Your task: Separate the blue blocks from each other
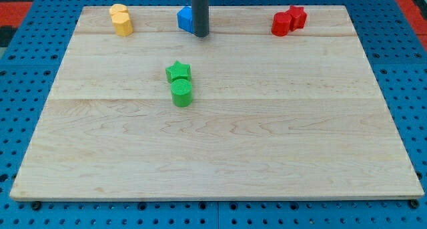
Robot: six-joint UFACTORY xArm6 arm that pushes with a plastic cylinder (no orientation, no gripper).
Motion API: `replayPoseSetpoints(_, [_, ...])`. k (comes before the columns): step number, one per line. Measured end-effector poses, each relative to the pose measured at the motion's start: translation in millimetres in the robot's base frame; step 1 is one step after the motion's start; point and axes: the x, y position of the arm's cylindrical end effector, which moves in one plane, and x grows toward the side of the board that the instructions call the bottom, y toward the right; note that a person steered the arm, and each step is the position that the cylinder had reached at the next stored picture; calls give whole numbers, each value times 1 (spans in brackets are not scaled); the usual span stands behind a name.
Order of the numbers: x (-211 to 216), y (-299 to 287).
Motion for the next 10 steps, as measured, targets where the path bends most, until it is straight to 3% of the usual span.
replayPoseSetpoints(5, [-28, 2])
replayPoseSetpoints(7, [-16, -53])
replayPoseSetpoints(8, [-31, -43])
replayPoseSetpoints(10, [-33, -81])
